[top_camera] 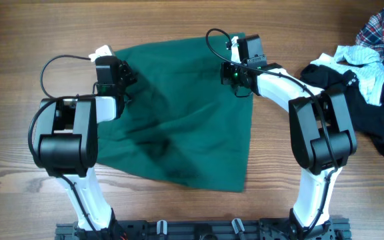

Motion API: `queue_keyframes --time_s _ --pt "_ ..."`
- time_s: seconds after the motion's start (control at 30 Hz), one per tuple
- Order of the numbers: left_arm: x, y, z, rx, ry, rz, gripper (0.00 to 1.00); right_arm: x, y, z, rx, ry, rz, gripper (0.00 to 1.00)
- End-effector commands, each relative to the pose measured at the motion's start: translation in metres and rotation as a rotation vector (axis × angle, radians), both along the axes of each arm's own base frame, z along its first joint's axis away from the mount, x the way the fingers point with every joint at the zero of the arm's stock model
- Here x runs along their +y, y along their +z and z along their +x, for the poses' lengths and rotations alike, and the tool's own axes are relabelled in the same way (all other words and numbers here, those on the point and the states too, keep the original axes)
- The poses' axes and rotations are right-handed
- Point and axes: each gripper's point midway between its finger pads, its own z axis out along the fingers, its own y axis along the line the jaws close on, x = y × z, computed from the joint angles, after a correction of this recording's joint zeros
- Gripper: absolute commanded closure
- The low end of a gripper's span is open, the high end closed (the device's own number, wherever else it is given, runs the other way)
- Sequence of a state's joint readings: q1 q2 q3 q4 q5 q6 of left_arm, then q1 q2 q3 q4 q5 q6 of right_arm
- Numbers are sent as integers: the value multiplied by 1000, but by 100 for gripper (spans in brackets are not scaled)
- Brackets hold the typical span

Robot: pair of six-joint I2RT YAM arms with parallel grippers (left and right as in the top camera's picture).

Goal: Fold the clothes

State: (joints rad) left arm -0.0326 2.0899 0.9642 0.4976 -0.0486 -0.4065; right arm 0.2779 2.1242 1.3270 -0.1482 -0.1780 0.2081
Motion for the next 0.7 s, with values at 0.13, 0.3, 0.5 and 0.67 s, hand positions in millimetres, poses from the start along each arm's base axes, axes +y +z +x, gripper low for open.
queue_keyframes --time_s 0.13,0.3,0.5,0.67 --pt "16 -21 -6 57 -7 45 96 -14 -13 6 15 -67 -30 93" --pt "29 -21 -6 55 19 44 96 -30 -29 6 46 -98 -38 93" --pt "35 -19 -5 47 30 49 96 -64 -35 14 56 -163 -40 93" --pt "35 -11 2 10 30 49 96 -78 -32 21 32 -159 -35 93"
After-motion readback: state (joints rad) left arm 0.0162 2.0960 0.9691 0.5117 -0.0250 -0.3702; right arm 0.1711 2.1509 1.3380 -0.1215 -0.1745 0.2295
